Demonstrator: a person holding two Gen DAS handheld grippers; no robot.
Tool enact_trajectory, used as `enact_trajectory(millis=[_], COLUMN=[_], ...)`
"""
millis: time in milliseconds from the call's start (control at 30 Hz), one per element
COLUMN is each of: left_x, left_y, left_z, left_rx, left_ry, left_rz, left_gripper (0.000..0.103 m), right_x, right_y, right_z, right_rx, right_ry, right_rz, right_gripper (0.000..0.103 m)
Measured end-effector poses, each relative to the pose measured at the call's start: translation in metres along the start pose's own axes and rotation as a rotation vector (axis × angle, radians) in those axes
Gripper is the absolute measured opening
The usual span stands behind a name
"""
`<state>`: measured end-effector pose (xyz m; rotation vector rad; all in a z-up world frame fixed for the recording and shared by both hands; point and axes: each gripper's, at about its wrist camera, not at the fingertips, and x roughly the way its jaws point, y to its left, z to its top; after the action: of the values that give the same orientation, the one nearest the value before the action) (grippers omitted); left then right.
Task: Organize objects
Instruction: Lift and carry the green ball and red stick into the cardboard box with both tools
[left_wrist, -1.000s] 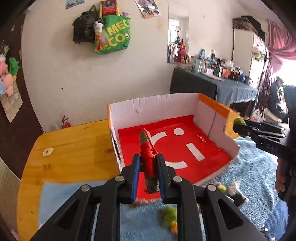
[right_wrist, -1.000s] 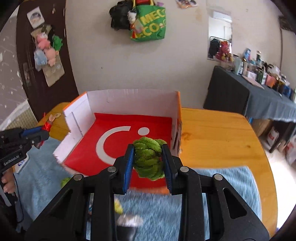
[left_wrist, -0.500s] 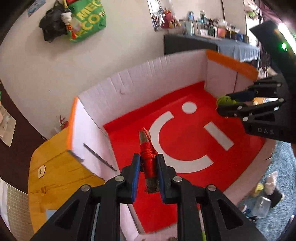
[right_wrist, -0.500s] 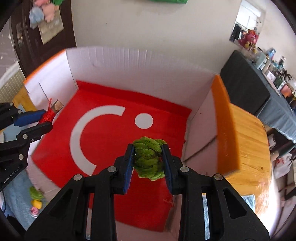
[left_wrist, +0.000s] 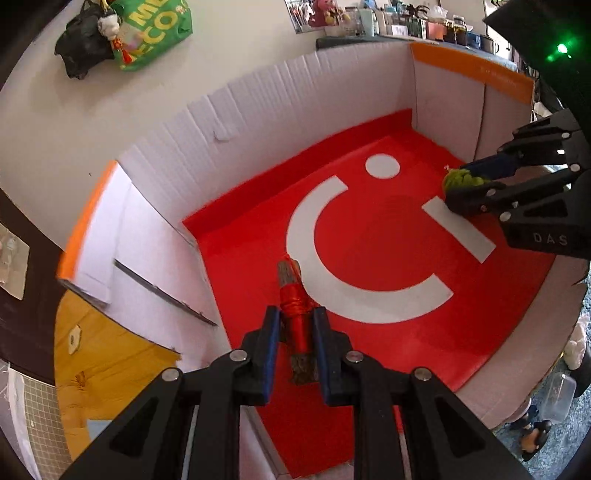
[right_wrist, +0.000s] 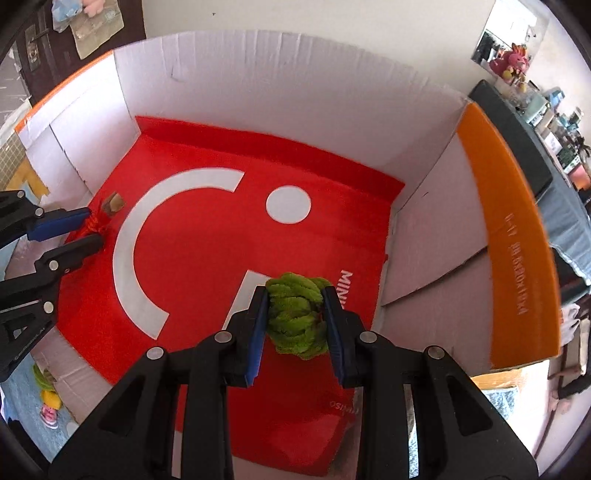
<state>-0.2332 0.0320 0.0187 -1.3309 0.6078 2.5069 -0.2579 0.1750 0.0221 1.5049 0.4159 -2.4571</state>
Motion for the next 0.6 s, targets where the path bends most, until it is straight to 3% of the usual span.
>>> enact_trajectory(millis=[600], left_x=[-0.0049], left_y=[0.0089], left_z=[-0.0053], left_rx=[-0.001], left_ry=[-0.015], left_rz=[-0.005], left_gripper=[0.02], right_x=[-0.0001], right_y=[-0.0006], right_z=[0.0011], right_rx=[0.0], right_ry=[-0.026], right_rz=[-0.01], right_gripper=[0.029])
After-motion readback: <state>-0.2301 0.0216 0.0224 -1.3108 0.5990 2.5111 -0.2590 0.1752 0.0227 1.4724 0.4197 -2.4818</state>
